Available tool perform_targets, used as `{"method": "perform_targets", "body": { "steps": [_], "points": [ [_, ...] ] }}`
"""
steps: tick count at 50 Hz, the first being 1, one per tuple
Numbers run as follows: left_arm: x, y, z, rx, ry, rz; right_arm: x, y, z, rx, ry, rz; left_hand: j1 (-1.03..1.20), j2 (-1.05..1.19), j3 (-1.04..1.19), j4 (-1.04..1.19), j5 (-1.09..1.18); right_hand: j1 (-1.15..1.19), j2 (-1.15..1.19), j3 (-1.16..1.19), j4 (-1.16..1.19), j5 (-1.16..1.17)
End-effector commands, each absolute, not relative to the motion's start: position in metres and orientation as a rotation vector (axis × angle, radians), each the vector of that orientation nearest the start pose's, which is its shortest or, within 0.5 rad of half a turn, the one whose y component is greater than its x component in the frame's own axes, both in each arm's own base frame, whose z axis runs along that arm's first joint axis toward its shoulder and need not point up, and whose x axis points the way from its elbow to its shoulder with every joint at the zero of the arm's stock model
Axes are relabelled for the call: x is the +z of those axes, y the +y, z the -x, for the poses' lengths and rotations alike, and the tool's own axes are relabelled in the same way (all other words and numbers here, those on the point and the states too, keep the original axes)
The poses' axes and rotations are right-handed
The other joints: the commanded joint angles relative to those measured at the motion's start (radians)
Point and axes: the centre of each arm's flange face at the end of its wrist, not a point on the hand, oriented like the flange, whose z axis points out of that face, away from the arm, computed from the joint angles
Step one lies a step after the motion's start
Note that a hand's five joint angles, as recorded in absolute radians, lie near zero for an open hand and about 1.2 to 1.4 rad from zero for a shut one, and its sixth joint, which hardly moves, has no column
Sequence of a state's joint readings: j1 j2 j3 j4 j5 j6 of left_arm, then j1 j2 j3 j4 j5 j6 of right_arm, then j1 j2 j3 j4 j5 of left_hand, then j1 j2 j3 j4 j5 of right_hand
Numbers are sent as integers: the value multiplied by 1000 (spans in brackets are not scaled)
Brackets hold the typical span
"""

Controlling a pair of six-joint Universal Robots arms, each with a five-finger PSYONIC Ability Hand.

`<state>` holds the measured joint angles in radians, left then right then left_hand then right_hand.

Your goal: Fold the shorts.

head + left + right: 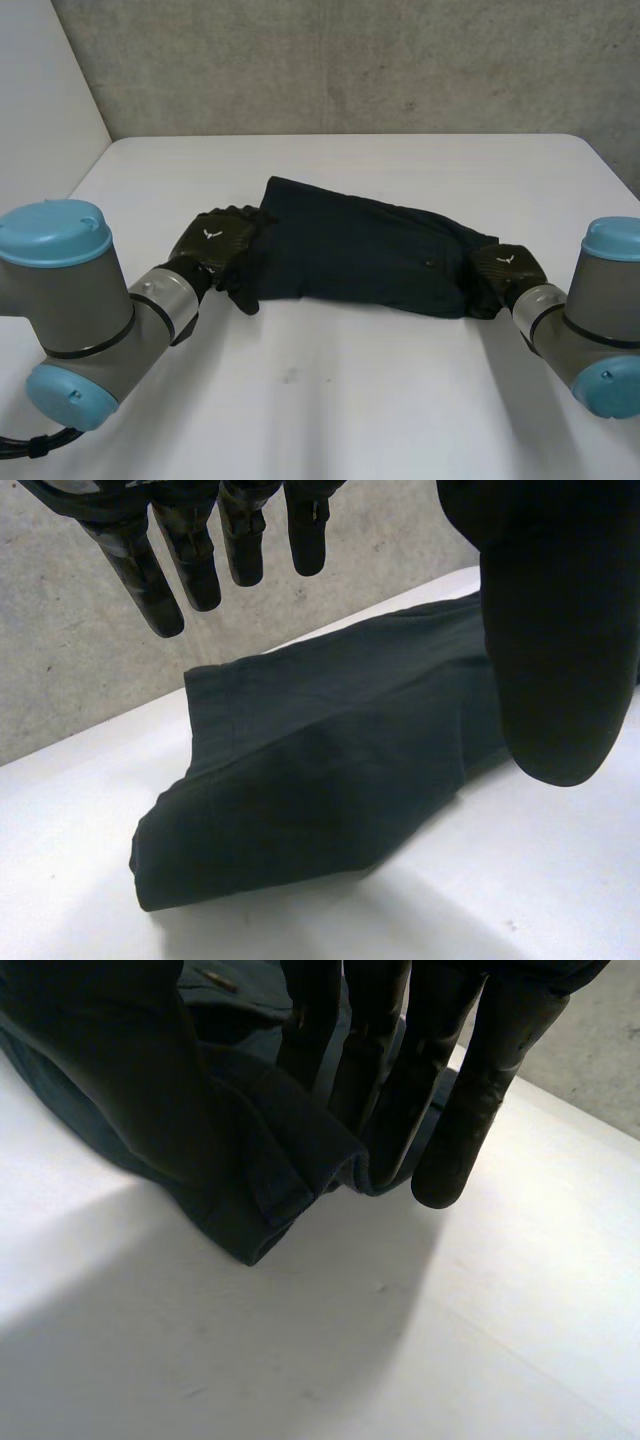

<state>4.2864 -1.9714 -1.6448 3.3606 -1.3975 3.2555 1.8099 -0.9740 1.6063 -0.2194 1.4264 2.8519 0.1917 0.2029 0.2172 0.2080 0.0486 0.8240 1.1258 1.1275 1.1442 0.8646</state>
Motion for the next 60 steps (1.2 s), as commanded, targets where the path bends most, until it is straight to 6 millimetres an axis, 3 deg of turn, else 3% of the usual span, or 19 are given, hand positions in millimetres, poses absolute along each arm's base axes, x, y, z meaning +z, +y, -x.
{"method": "perform_targets", "body": {
  "steps": [1,6,10,14,16,19,24,26,29,33,34,35,36,40,43,44,48,52,60],
  "points": [
    [183,-258,277,-2111,2595,-906,145,-320,-206,-1783,2426,725,4,-7,-21,-12,-27,572,270,269,252,357],
    [196,-262,271,-2158,2560,-864,175,-329,-177,-1913,2456,757,4,-7,-21,-12,-27,572,270,269,252,357],
    [204,-262,263,-2175,2543,-829,181,-339,-155,-1957,2559,1020,1,-10,-24,-15,-30,572,270,269,252,357],
    [208,-260,255,-2177,2534,-803,192,-346,-155,-2008,2545,1364,-2,-13,-27,-18,-33,572,270,269,252,357],
    [209,-259,254,-2177,2534,-800,203,-344,-174,-2066,2440,1472,-2,-13,-27,-18,-33,572,270,269,252,357],
    [211,-259,254,-2185,2527,-797,228,-336,-223,-2202,2170,1554,-5,-16,-30,-21,-36,572,270,269,252,357],
    [215,-262,255,-2207,2509,-795,230,-317,-287,-2244,1794,1670,-5,-16,-30,-21,-36,572,270,269,252,357],
    [222,-267,256,-2249,2474,-783,220,-280,-342,-2168,1454,1763,-2,-13,-27,-18,-33,572,270,269,252,357],
    [229,-271,257,-2288,2445,-772,191,-251,-375,-2011,1259,1819,-2,-13,-27,-18,-33,572,270,269,252,357],
    [241,-276,264,-2348,2399,-782,162,-243,-387,-1898,1238,1841,-2,-13,-27,-18,-33,572,270,269,252,357],
    [246,-279,265,-2370,2379,-781,159,-242,-387,-1885,1243,1843,-5,-16,-30,-21,-36,556,254,252,236,341],
    [249,-280,267,-2385,2369,-780,158,-241,-388,-1880,1241,1842,-2,-13,-27,-18,-33,381,79,78,61,166],
    [252,-282,267,-2399,2356,-778,163,-240,-388,-1886,1242,1827,-2,-13,-27,-18,-33,-33,-335,-337,-353,-248],
    [257,-295,272,-2434,2341,-755,186,-245,-382,-1900,1359,1662,-5,-16,-30,-21,-36,-593,-895,-897,-914,-809],
    [260,-303,283,-2478,2339,-755,209,-252,-373,-1907,1491,1437,-5,-16,-30,-21,-36,-649,-951,-953,-970,-865],
    [260,-304,287,-2488,2340,-760,227,-263,-361,-1913,1578,1245,-5,-16,-30,-21,-36,-649,-951,-953,-970,-865],
    [257,-310,309,-2524,2357,-805,257,-295,-324,-1904,1721,833,1,-10,-24,-15,-30,-649,-951,-953,-970,-865],
    [237,-312,339,-2492,2422,-895,251,-307,-312,-1818,1802,696,10,-1,-15,-6,-21,-649,-951,-953,-970,-865],
    [178,-300,377,-2179,2670,-1068,187,-322,-308,-1584,2099,798,25,14,-1,8,-7,-649,-951,-953,-970,-865]
  ]
}}
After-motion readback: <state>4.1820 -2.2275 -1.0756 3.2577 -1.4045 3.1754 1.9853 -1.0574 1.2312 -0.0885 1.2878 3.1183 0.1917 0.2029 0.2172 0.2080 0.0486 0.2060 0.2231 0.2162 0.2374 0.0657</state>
